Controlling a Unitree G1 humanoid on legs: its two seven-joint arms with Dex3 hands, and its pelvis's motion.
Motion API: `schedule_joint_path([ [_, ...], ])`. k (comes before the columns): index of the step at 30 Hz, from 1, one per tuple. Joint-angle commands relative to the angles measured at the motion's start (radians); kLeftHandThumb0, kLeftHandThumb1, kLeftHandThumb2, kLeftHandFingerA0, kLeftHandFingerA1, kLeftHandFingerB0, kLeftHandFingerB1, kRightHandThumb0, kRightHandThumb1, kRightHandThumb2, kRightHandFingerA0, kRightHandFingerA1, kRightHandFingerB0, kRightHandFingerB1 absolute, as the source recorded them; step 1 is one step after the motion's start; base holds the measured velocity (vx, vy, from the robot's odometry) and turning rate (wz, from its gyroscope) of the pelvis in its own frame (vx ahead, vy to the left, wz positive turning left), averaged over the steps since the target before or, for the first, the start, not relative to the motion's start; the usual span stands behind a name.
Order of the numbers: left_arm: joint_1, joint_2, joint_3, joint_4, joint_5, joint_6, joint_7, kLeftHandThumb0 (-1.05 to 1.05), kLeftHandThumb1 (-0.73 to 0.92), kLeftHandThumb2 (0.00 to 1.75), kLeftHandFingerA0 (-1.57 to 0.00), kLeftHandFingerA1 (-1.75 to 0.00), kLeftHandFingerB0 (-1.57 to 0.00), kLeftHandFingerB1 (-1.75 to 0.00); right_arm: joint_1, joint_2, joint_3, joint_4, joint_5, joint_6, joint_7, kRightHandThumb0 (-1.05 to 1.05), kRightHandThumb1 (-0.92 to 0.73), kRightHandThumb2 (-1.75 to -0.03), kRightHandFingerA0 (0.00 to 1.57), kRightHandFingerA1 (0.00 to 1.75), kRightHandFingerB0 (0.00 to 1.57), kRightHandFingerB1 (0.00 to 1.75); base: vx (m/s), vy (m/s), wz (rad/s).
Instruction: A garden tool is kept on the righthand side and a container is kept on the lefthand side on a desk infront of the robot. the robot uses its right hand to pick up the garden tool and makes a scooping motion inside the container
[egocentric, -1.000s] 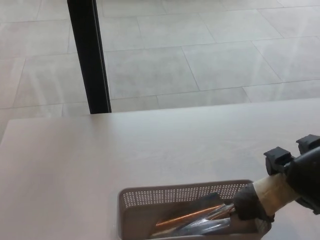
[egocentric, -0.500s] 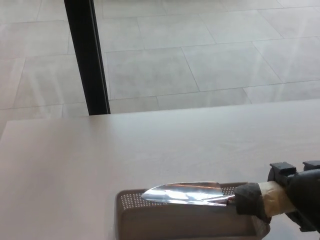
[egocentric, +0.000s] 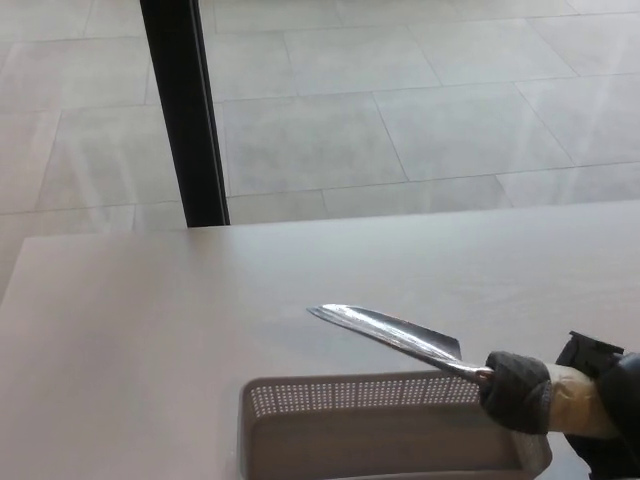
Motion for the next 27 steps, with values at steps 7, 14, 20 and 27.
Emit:
schedule_joint_path([
  [7, 0.006, 0.019, 0.007, 0.007, -0.006, 0.025, 0.023, -0.36, 0.5, 0.88, -0.53, -0.66, -0.29, -0.53, -0.17, 0.022, -0.386, -0.018, 0.541, 0.097, 0.199, -0.14, -0.47, -1.17, 1.23, 1.41, 1.02, 1.25, 0.0, 0.0, 0.0],
  [14, 0.009, 0.028, 0.003, 0.008, 0.0, 0.025, 0.023, -0.37, 0.51, 0.87, -0.51, -0.65, -0.3, -0.52, -0.263, -0.086, -0.422, 0.051, 0.45, 0.148, 0.233, -0.09, -0.53, -1.07, 0.84, 1.75, 0.73, 1.53, 0.0, 0.0, 0.0],
  [20, 0.019, 0.032, -0.005, -0.002, 0.008, 0.008, 0.009, -0.37, 0.52, 0.89, -0.53, -0.65, -0.3, -0.52, -0.284, -0.213, -0.381, 0.184, 0.353, 0.047, 0.229, -0.1, -0.53, -1.07, 0.89, 1.71, 0.76, 1.44, 0.0, 0.0, 0.0],
  [27, 0.014, 0.039, -0.013, 0.013, 0.006, 0.006, -0.004, -0.37, 0.52, 0.89, -0.51, -0.65, -0.29, -0.52, -0.277, -0.298, -0.265, 0.303, 0.269, 0.007, 0.144, -0.17, -0.6, -0.94, 0.86, 1.71, 0.78, 1.36, 0.0, 0.0, 0.0],
])
